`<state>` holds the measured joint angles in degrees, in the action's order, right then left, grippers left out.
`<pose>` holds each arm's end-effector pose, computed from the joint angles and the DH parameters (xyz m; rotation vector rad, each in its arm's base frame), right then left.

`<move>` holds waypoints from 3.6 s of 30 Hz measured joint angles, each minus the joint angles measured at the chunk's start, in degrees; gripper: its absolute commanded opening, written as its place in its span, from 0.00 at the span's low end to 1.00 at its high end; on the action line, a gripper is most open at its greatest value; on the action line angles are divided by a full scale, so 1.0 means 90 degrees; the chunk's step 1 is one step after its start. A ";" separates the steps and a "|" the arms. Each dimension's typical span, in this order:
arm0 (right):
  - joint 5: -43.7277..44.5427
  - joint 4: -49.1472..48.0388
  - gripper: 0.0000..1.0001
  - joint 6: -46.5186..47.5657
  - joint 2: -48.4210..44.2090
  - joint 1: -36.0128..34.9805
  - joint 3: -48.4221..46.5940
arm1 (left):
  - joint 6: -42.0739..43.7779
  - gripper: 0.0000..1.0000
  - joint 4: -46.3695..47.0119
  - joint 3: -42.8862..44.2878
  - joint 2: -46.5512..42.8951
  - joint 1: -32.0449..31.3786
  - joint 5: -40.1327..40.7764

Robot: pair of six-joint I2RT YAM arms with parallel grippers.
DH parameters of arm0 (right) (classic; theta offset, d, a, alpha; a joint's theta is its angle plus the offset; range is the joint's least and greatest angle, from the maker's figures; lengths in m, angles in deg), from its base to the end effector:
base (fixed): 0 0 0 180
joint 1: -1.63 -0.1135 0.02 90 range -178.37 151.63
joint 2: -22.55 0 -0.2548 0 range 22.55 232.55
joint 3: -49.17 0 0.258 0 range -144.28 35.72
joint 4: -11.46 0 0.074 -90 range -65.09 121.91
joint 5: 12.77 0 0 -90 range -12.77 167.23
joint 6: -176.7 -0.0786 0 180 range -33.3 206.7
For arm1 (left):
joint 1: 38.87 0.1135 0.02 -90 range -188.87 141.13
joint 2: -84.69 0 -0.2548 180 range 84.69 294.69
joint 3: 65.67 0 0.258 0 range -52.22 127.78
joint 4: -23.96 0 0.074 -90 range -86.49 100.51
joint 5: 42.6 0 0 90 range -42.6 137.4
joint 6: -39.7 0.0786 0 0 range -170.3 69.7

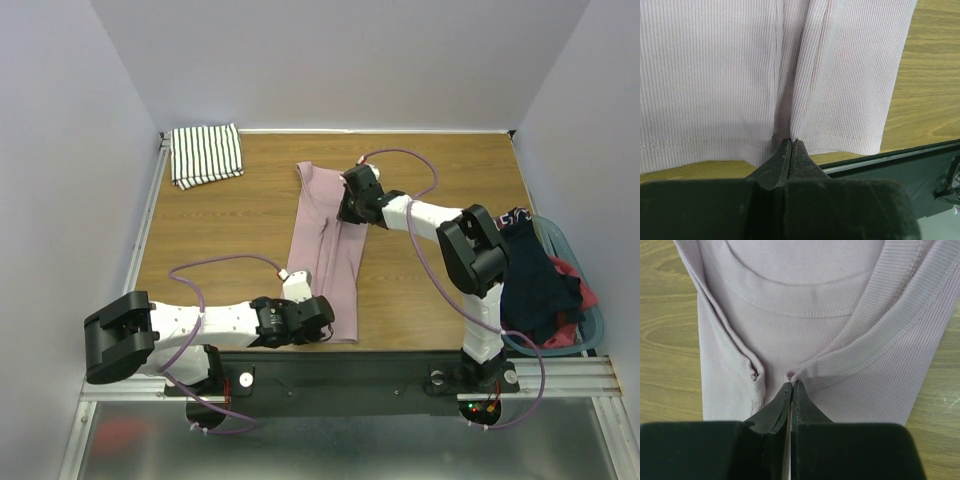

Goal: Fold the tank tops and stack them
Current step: Fold the tank top

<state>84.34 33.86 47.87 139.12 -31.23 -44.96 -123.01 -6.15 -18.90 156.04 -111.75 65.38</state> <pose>0.4087 0.2524 0.1357 0.1864 2.3874 0.4624 0.0995 -0.2405 0.1262 -0.1265 2.5885 -0.6658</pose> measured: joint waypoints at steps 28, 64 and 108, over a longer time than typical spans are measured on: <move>0.0117 0.0160 0.38 0.0248 0.0318 -0.0151 -0.0481 | 0.0483 0.45 -0.0452 0.0206 -0.0308 0.0029 -0.0114; 0.0831 0.0532 0.23 0.1008 0.0971 0.0741 -0.1302 | 0.2098 0.11 0.0971 0.1746 0.2353 -0.0046 -0.0680; 0.0746 0.0867 0.53 0.2509 0.1758 0.1158 -0.3203 | 0.2849 0.52 0.0857 0.2438 0.0102 0.1872 -0.0389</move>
<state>91.05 41.67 70.45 154.94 -20.81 -73.79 -97.37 1.56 3.04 156.96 -94.90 61.88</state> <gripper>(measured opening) 0.525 0.539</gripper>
